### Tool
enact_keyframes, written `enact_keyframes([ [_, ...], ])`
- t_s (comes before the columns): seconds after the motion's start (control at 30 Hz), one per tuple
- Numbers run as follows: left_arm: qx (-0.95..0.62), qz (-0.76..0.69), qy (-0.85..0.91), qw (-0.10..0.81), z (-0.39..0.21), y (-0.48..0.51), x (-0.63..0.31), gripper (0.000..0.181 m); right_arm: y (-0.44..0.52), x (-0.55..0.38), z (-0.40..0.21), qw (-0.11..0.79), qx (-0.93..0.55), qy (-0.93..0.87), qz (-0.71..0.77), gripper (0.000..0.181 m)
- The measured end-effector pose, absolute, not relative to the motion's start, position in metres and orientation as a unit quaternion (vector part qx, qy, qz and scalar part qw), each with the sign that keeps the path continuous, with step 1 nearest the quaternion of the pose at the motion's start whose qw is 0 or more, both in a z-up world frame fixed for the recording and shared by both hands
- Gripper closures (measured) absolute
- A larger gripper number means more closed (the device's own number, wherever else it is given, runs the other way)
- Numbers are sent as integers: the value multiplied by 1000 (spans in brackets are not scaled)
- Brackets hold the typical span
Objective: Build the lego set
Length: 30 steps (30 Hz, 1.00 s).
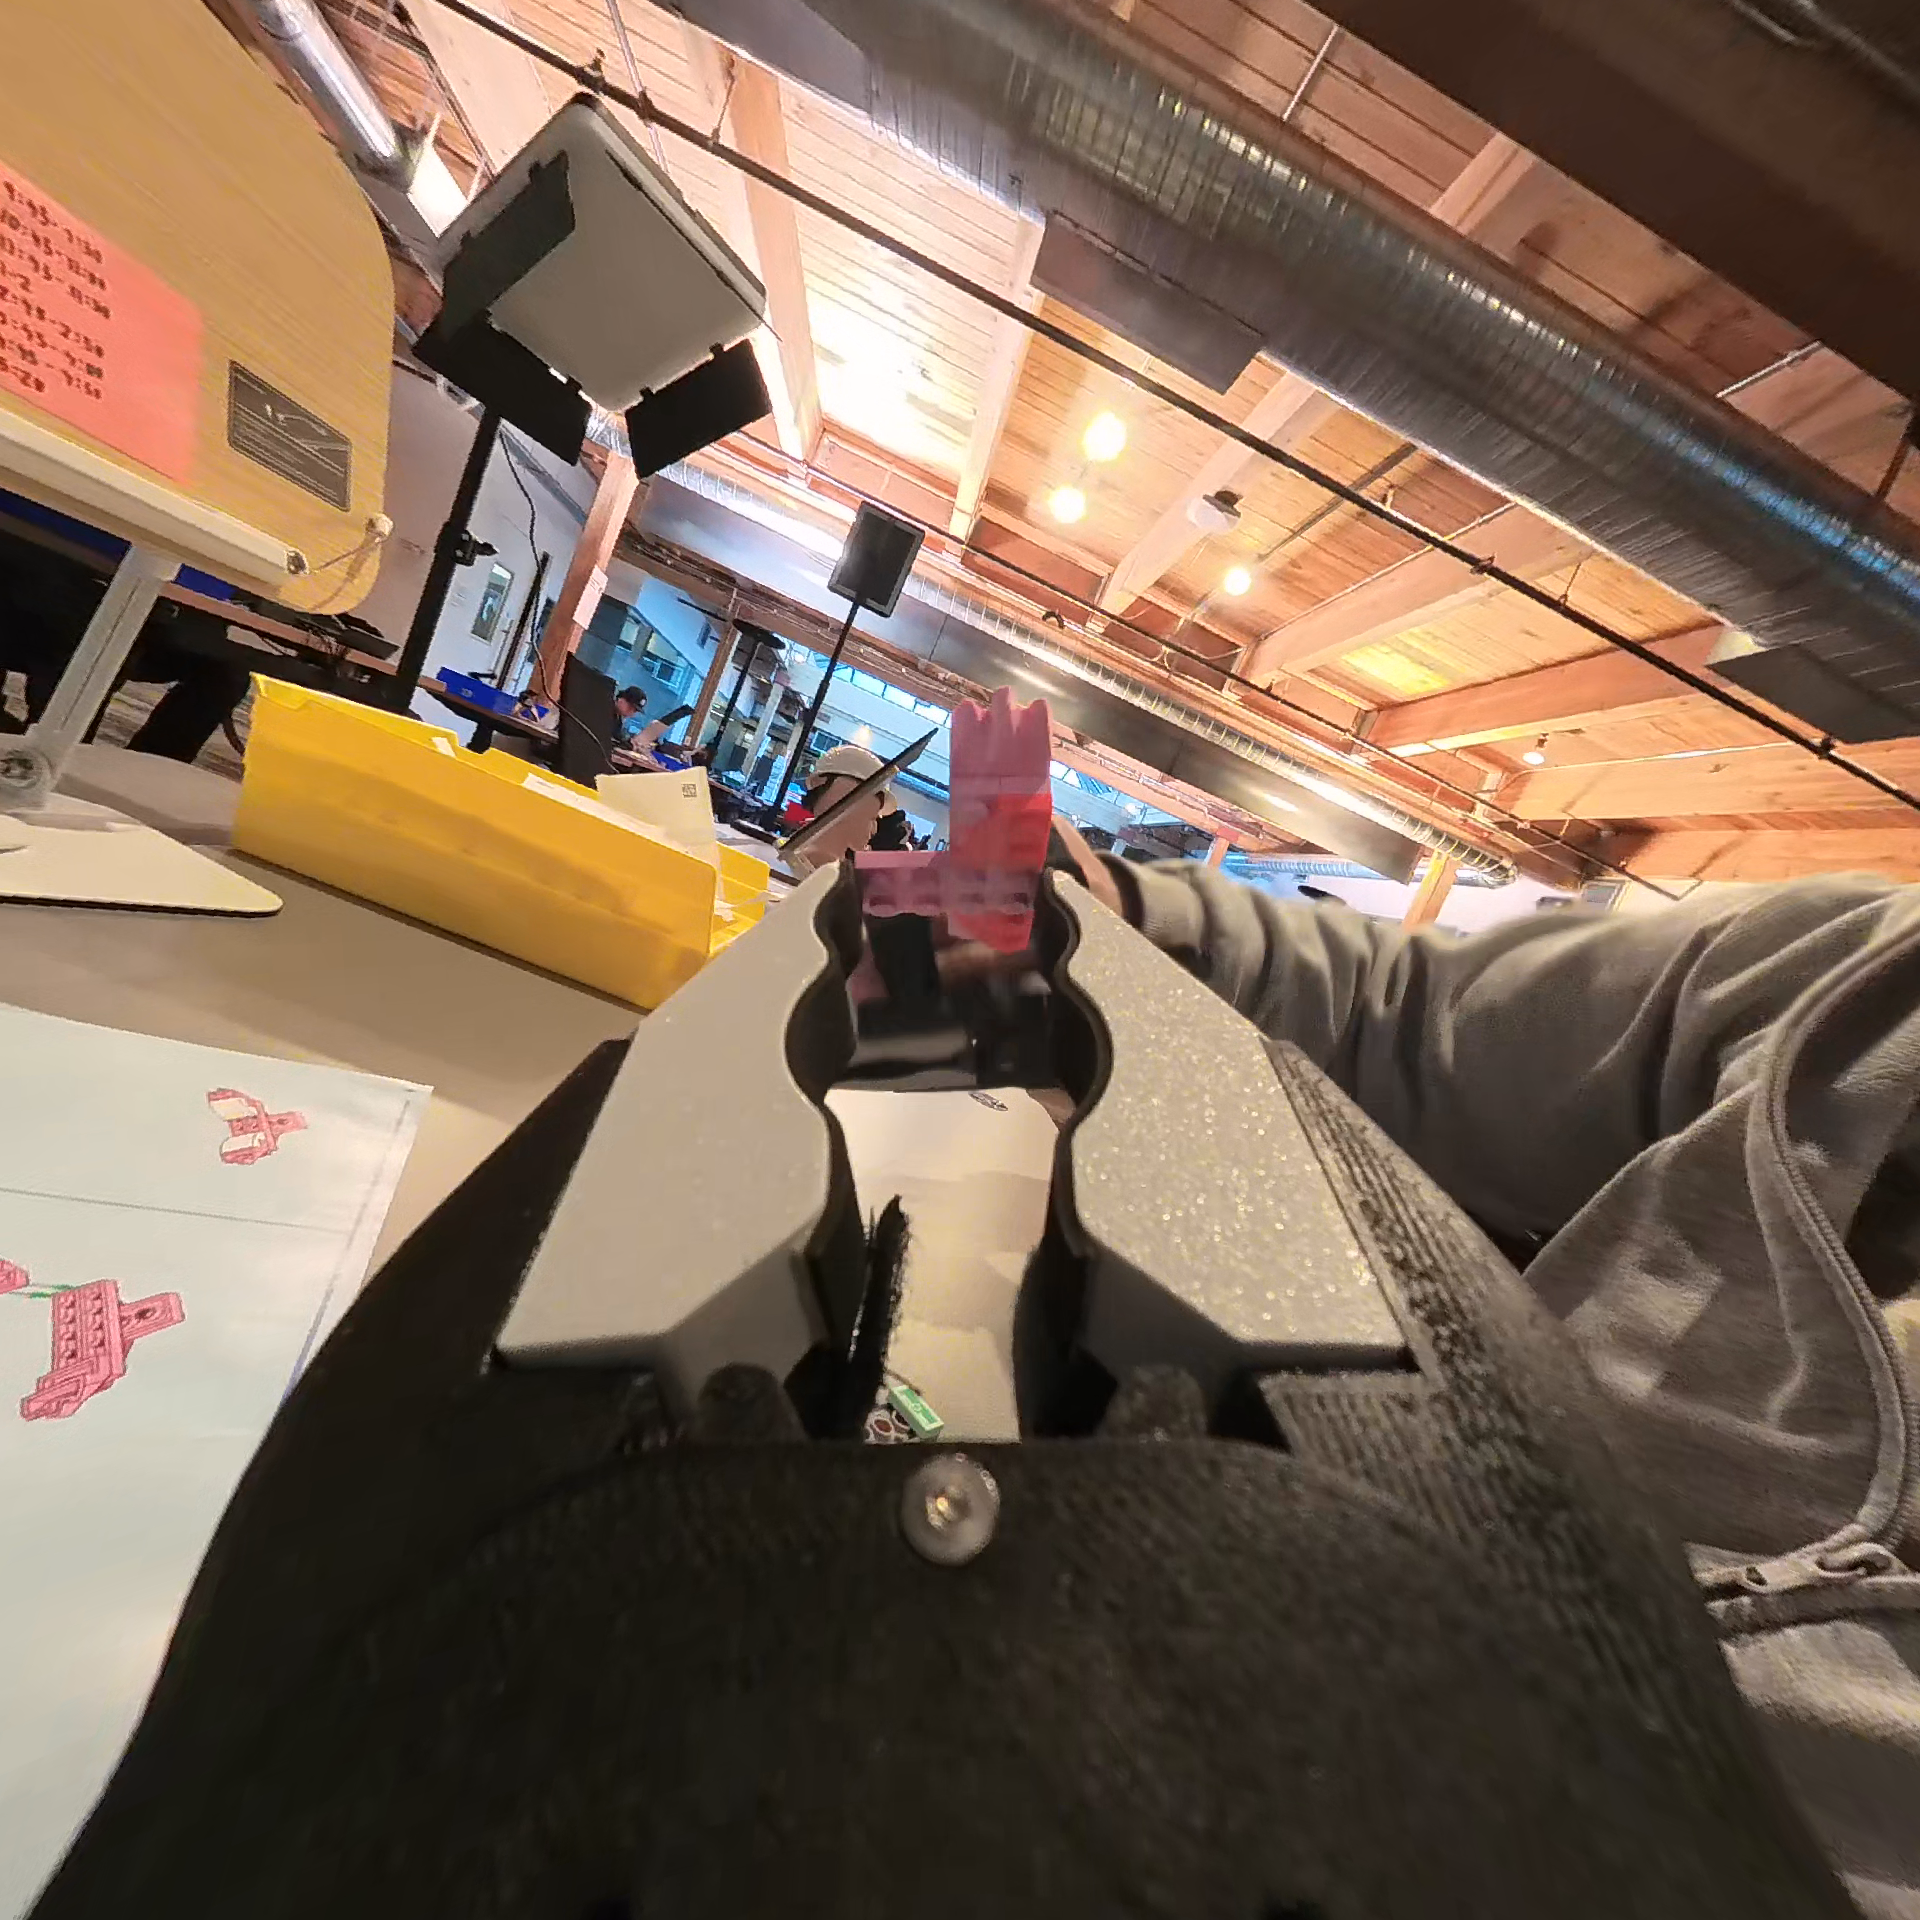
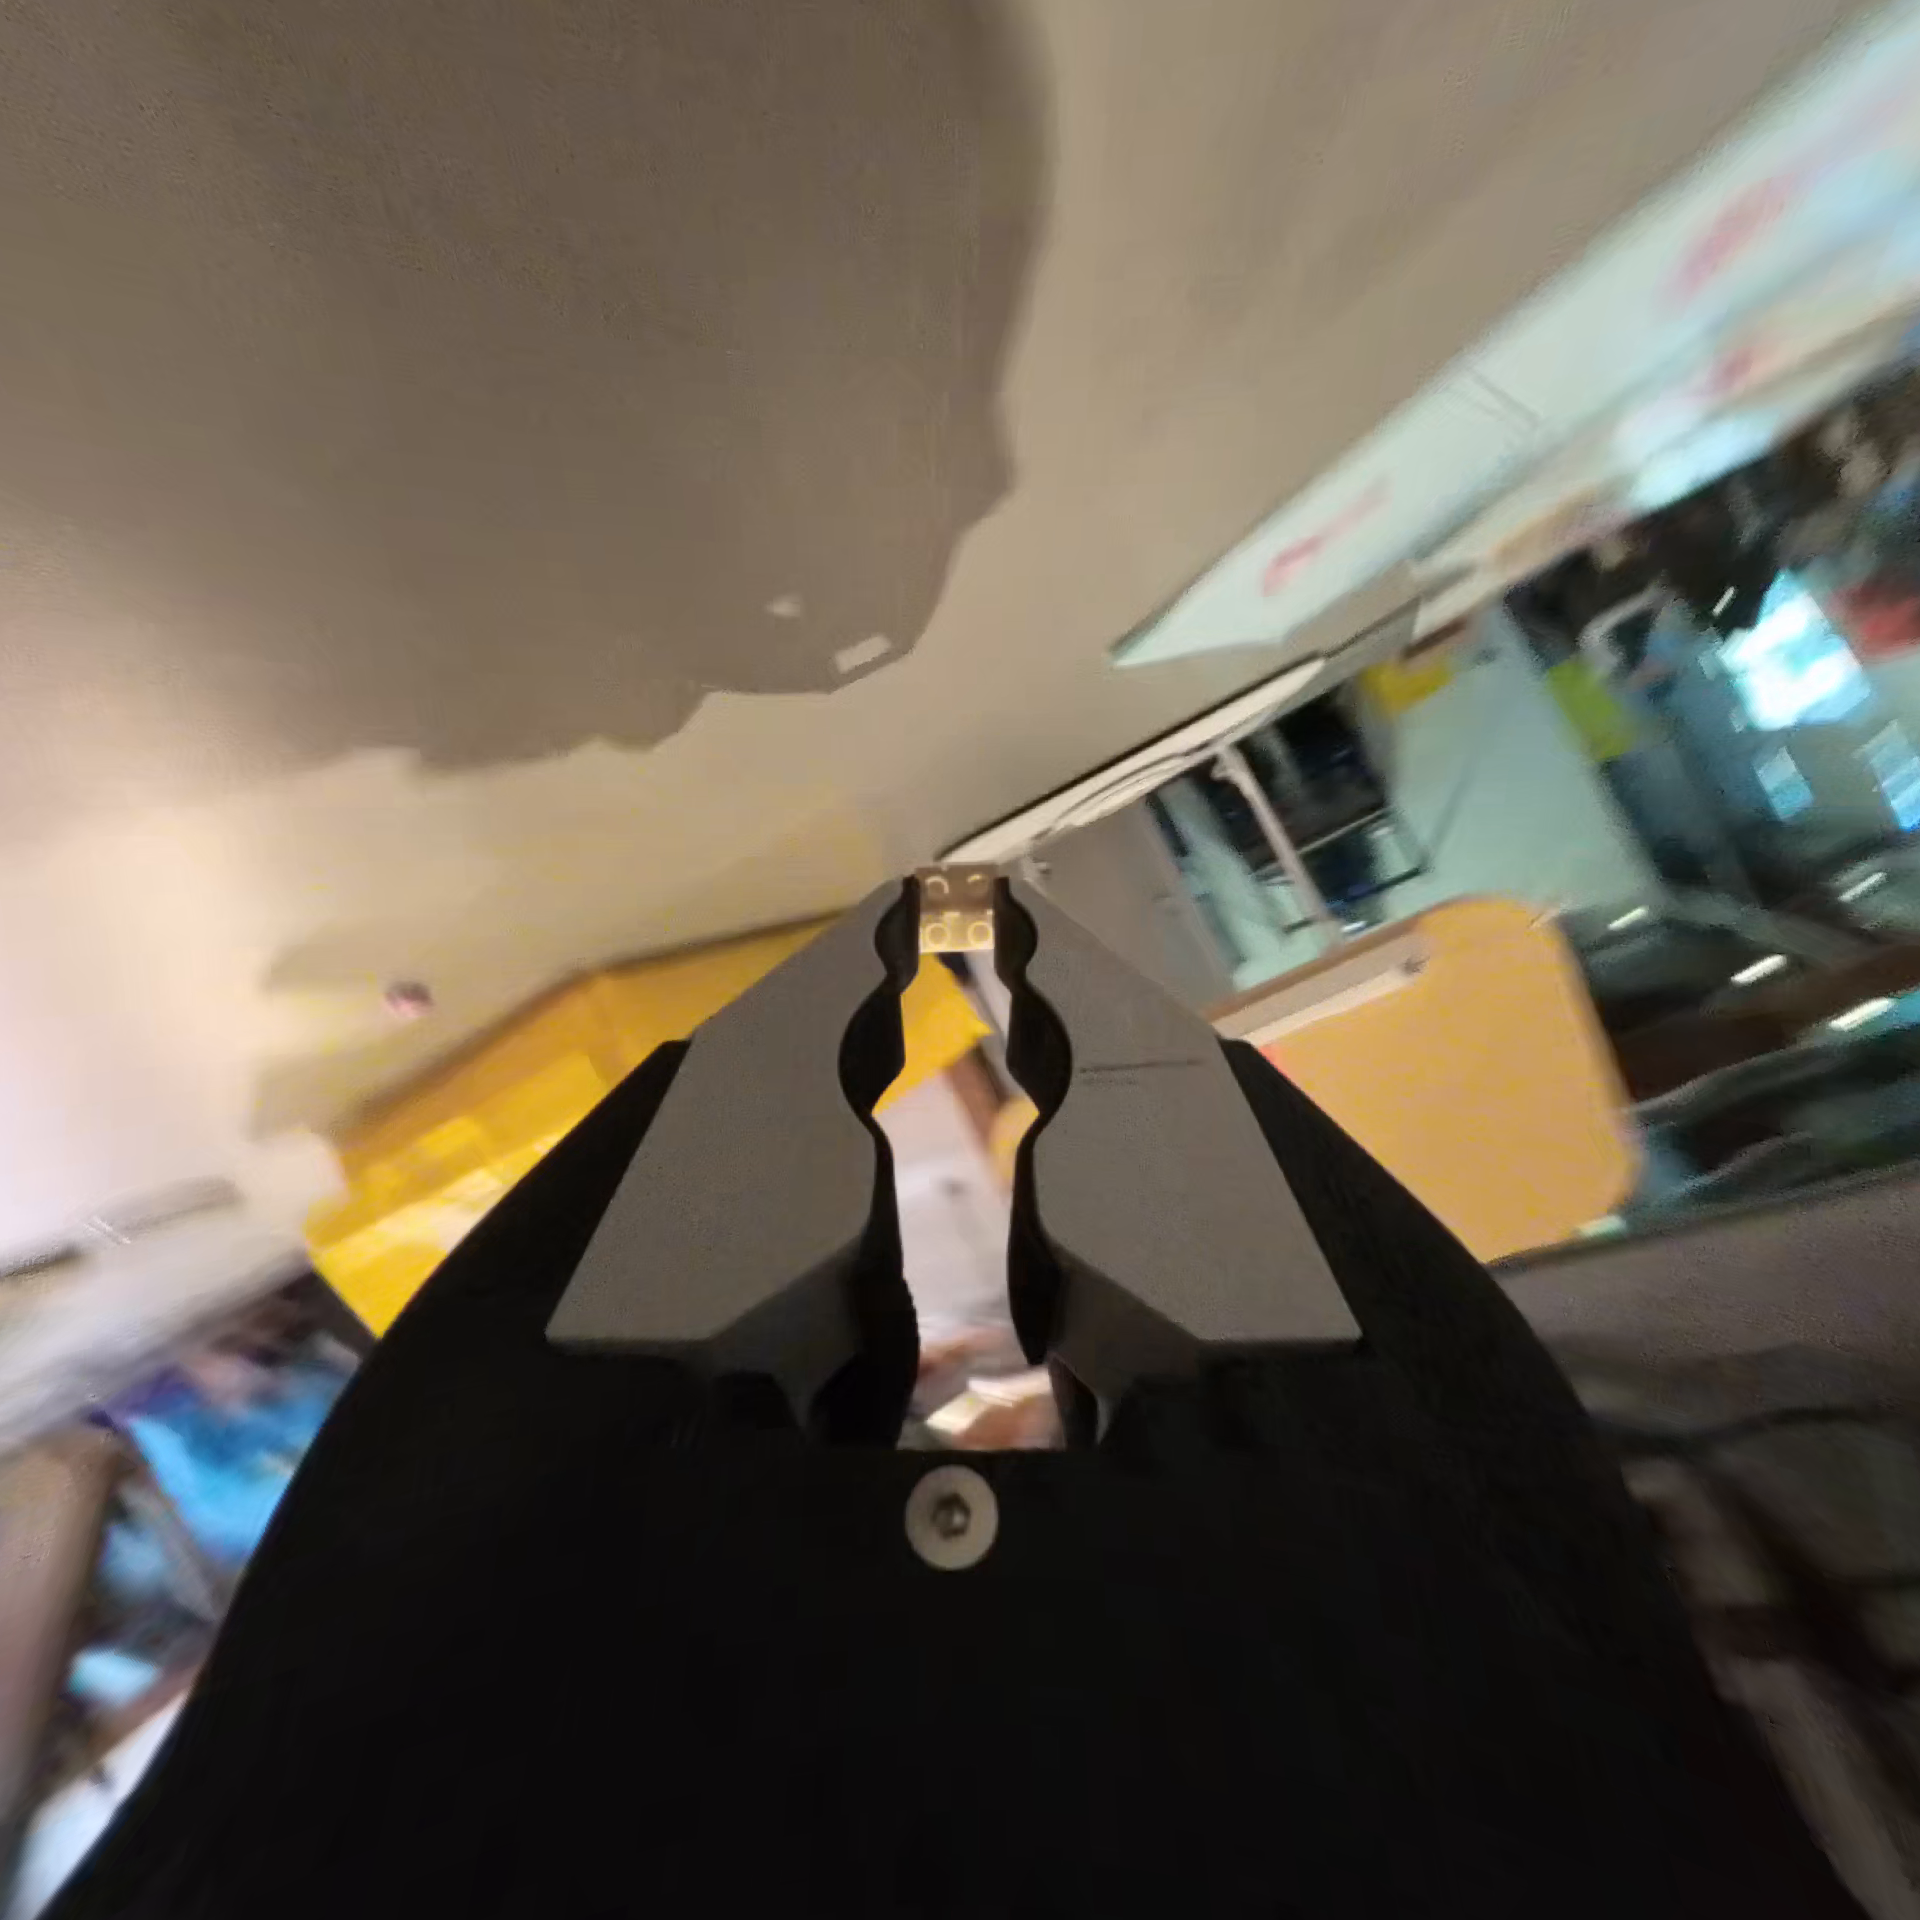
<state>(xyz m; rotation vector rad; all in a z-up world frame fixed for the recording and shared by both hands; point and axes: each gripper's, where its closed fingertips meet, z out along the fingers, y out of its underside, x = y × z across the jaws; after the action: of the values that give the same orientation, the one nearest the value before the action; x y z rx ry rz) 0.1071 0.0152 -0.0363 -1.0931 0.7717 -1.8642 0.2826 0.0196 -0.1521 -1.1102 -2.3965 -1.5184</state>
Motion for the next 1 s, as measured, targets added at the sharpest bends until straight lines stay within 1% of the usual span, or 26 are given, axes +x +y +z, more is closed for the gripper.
enact_keyframes([
  [0.07,-434,-740,307,411,-37,15,107,149,16,284,-160,-6,-295,-811,-504,169],
  [0.17,-434,-740,311,410,-37,14,107,149,5,278,-175,-41,-237,-842,-482,169],
  [0.27,-432,-739,312,411,-36,14,106,149,-3,271,-186,-54,-189,-868,-456,169],
  [0.4,-433,-737,313,414,-35,15,105,149,-11,265,-196,-64,-160,-882,-438,169],
  [0.47,-433,-738,312,413,-35,15,105,149,-15,261,-197,-61,-151,-886,-434,178],
  [0.53,-432,-739,313,411,-36,15,106,149,-21,256,-197,-46,-169,-887,-428,174],
  [0.6,-432,-741,313,407,-37,14,107,149,-30,253,-195,-34,-211,-883,-418,167],
  [0.67,-432,-742,314,406,-38,13,107,149,-35,252,-189,-8,-278,-870,-407,164],
  [0.73,-431,-743,312,405,-39,12,107,149,-33,250,-180,55,-405,-828,-384,162],
  [0.77,-431,-743,312,406,-40,11,106,149,-33,249,-179,95,-494,-791,-349,157],
  [0.8,-431,-743,311,406,-40,11,105,149,-34,247,-177,140,-584,-742,-298,151],
  [0.87,-429,-746,313,402,-41,9,102,149,-35,237,-177,228,-734,-622,-149,143],
  [0.93,-423,-754,317,391,-39,5,99,149,-30,231,-173,298,-801,-520,-5,136],
  [1.0,-415,-759,323,383,-38,1,98,149,-19,233,-171,343,-821,-448,85,133],
])
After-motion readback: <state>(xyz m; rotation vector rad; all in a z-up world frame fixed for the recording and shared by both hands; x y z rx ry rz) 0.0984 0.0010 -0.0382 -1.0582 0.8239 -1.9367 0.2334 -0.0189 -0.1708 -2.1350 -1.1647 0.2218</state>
